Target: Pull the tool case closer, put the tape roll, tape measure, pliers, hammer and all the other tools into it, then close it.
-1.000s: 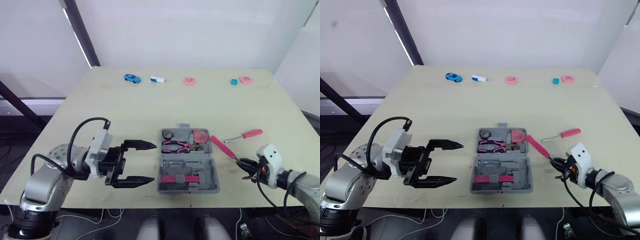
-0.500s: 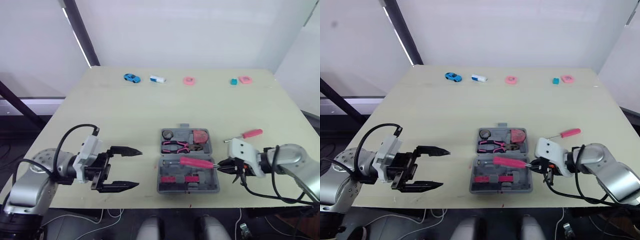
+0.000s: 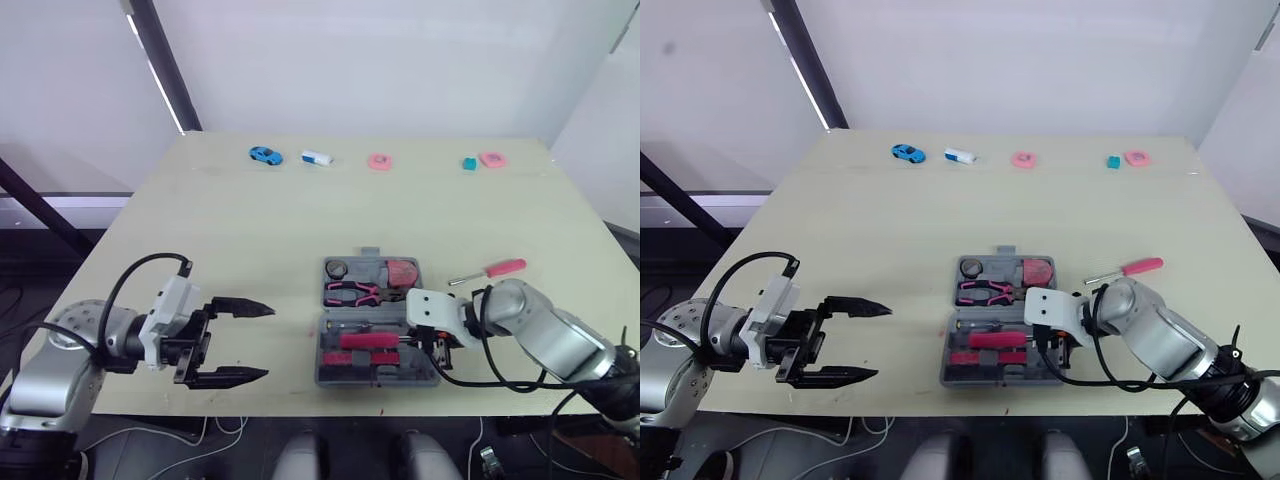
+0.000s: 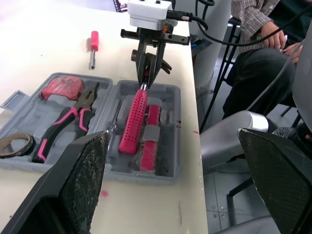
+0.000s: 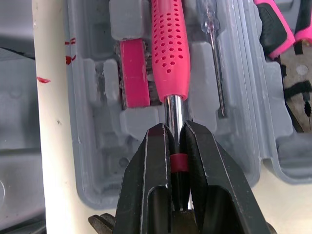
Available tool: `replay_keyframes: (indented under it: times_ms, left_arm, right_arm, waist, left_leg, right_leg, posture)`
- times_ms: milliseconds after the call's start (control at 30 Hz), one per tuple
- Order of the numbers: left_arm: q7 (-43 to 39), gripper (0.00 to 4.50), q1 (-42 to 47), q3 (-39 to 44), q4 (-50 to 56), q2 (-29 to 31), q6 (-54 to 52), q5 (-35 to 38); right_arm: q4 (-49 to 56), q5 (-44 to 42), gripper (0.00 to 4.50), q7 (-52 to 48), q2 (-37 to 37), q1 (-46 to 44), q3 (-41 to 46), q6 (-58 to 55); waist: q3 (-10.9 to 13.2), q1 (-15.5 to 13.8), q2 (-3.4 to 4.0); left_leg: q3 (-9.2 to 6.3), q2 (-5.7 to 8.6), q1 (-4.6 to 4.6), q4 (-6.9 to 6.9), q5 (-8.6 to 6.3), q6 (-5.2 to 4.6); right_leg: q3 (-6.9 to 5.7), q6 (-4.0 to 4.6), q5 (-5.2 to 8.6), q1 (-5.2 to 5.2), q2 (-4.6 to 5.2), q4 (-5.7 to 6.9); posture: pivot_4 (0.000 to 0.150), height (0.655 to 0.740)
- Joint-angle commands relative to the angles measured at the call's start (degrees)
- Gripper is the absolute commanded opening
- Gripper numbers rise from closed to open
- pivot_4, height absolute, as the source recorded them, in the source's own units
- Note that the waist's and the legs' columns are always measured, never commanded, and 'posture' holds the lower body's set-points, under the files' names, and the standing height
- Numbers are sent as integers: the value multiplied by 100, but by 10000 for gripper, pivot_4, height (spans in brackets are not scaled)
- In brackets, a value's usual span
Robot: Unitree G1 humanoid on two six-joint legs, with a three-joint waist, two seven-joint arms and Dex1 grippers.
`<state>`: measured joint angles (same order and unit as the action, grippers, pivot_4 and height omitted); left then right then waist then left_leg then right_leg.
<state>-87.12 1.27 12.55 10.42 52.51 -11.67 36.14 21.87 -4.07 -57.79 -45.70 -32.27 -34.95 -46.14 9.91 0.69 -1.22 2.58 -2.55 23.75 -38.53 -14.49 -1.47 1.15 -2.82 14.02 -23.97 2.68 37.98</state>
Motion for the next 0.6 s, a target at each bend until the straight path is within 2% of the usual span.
replay_keyframes:
  times_ms: [33,267,533,600]
  left_arm:
    - [-108,45000,-23,75,114,58,63,61]
    - [-75,45000,-56,71,166,31,47,80]
    - [-53,45000,-68,31,215,1,58,69]
    - [-51,45000,-85,39,227,0,58,68]
  right_arm:
    - [59,158,515,50,174,-69,-58,-30]
    - [-115,288,515,135,640,-134,-144,-12]
    - [-323,417,515,22,787,-177,-184,163]
    - [-338,428,9878,-6,786,-164,-170,201]
  waist:
    - [0,5,0]
    - [0,5,0]
    - [0,19,0]
    - [0,18,0]
  left_leg:
    - [0,0,-1,0,0,0]
    - [0,0,0,0,0,0]
    - [-1,-3,-1,0,0,0]
    - [-1,-3,-2,0,0,0]
  right_leg:
    - [0,0,0,0,0,1]
    - [-1,0,0,0,0,1]
    - [-1,1,0,0,-2,3]
    - [-1,1,0,0,-3,3]
  posture:
    - [1500,7400]
    - [1500,7400]
    - [1500,7400]
    - [1500,7400]
